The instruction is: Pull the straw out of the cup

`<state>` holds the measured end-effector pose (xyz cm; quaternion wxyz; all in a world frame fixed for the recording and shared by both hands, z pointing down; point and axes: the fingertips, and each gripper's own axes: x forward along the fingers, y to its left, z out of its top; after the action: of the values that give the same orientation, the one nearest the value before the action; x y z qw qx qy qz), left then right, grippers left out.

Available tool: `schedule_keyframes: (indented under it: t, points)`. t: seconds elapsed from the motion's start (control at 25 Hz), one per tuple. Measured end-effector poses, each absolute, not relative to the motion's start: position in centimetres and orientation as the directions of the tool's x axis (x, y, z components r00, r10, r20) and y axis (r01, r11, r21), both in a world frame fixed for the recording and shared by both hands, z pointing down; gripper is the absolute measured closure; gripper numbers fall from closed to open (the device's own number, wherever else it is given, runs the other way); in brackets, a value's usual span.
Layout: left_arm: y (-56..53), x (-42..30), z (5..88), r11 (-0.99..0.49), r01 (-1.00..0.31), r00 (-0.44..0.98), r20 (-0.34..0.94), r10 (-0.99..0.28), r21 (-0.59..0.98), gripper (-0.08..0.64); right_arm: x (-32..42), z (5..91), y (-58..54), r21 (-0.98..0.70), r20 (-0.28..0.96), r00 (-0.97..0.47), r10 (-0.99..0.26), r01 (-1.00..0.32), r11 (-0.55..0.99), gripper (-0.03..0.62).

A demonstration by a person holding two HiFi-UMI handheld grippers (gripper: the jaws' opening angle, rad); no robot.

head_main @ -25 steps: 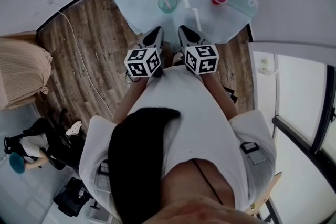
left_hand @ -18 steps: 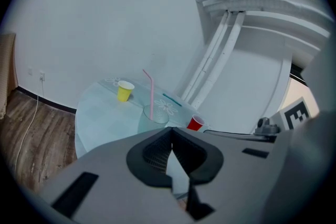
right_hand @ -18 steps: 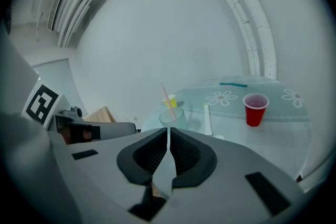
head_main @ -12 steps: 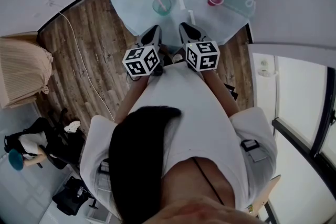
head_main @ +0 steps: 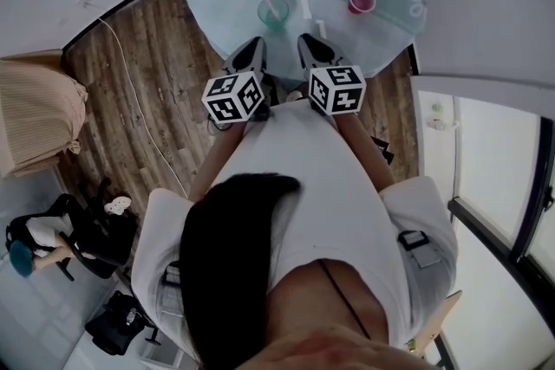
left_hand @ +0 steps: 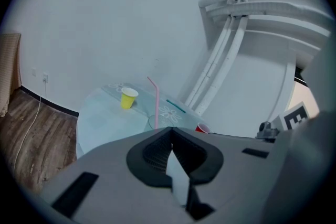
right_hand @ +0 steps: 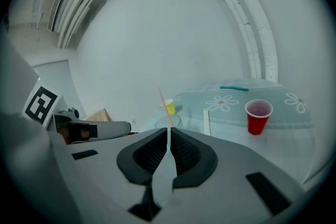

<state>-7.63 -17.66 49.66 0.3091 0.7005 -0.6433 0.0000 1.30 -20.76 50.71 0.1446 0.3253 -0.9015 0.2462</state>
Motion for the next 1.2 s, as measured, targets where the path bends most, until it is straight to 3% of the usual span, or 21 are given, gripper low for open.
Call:
schedule_keyframes:
  t: [0.56, 0.6, 0.68, 1.2]
  points:
    - [-19.5, -10.3, 50.5, 0.032, -0.883, 0.19, 0.419, -0.888, 0.467, 0.551, -0.6, 51.3, -22.8, -0.363, 0.438, -0.728, -0.527, -0.68, 0.637, 0.553]
    - [-19.7, -10.4, 50.6, 0.03, -0.881, 0.194, 0.42, -0.886, 0.472, 0.551, -0.9, 51.2, -22.9, -0.368, 0.435, -0.735, -0.521, -0.673, 0.642, 0.545]
    - [-20.0, -10.6, 50.7, 0.029, -0.874, 0.206, 0.424, -0.882, 0.485, 0.551, -1.4, 51.2, -23.1, -0.38, 0.434, -0.746, -0.505, -0.66, 0.648, 0.444]
    - [-22.1, -13.0, 51.2, 0.047, -0.859, 0.211, 0.436, -0.875, 0.51, 0.551, -4.1, 51.1, -25.0, -0.326, 0.447, -0.748, -0.491, -0.647, 0.689, 0.437]
